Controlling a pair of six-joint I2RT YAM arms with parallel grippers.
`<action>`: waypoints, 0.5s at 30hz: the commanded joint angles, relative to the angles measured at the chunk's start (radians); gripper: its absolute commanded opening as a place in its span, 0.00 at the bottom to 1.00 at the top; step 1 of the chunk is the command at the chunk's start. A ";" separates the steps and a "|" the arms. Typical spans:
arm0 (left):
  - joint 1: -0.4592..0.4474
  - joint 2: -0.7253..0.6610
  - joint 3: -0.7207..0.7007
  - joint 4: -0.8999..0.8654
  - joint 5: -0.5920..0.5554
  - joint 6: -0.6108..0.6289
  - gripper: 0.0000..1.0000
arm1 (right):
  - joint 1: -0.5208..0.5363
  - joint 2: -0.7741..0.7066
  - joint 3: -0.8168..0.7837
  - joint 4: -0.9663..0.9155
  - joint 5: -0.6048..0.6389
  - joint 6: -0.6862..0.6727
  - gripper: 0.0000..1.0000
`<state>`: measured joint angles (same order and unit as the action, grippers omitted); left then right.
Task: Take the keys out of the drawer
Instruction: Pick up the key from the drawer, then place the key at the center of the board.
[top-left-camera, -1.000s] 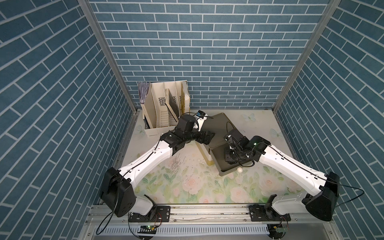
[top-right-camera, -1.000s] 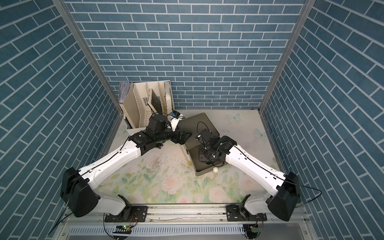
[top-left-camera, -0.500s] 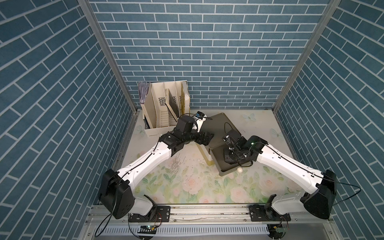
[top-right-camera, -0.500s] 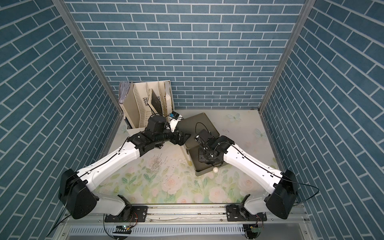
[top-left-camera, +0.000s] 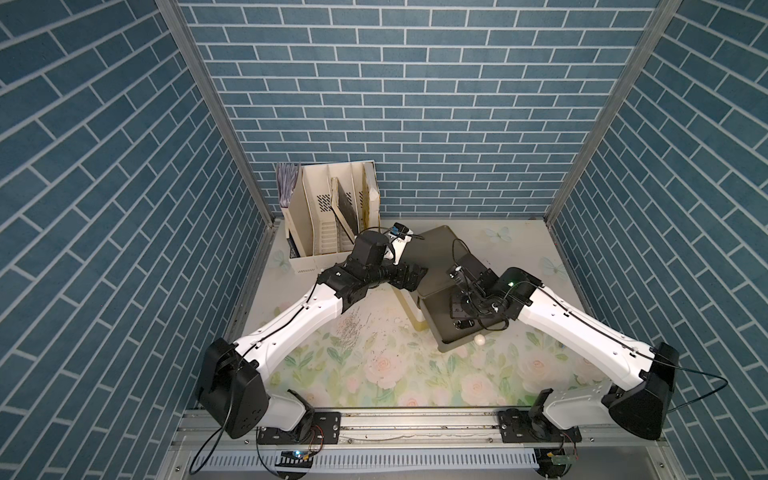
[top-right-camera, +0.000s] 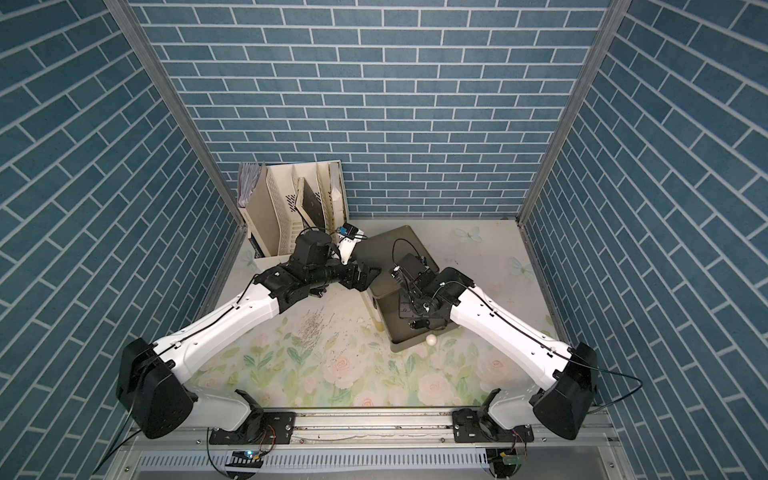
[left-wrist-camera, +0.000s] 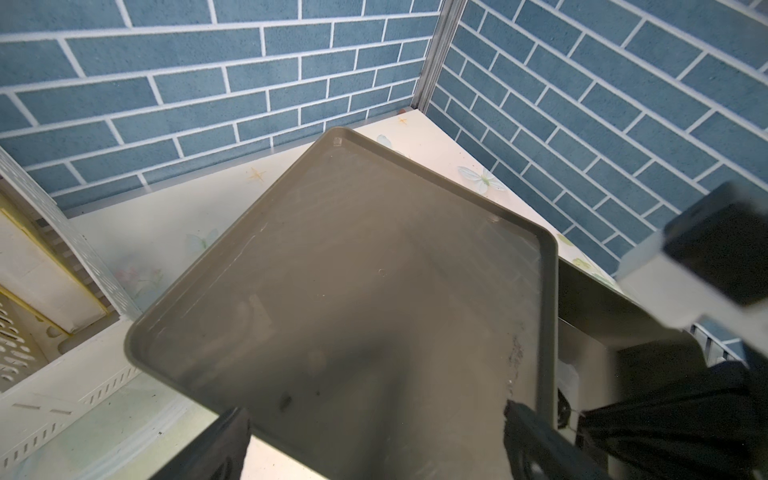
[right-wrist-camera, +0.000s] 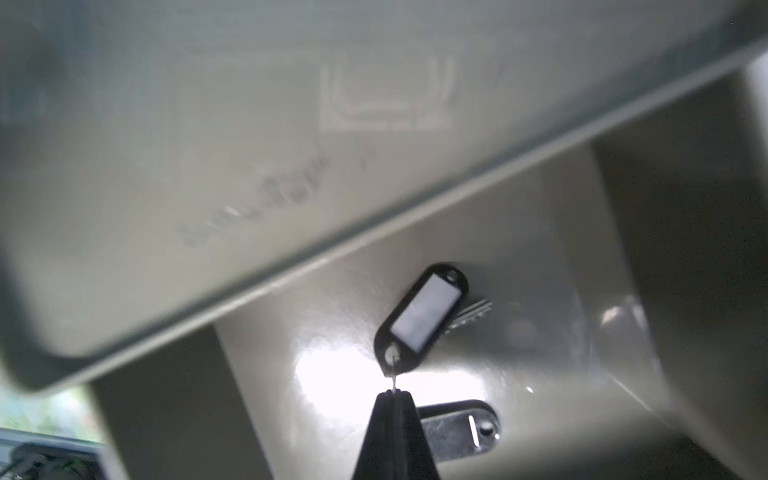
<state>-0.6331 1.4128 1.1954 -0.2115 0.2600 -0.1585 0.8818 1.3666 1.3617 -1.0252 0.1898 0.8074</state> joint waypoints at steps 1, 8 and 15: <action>0.005 -0.029 0.007 0.015 0.028 0.013 1.00 | 0.005 -0.044 0.072 -0.059 0.070 0.019 0.00; 0.004 -0.025 0.030 0.045 0.070 0.007 1.00 | -0.014 -0.089 0.165 -0.094 0.146 0.010 0.00; 0.004 -0.026 0.031 0.090 0.122 0.020 1.00 | -0.169 -0.167 0.199 -0.042 0.140 -0.083 0.00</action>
<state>-0.6331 1.4033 1.2003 -0.1589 0.3443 -0.1570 0.7643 1.2354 1.5330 -1.0679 0.3035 0.7845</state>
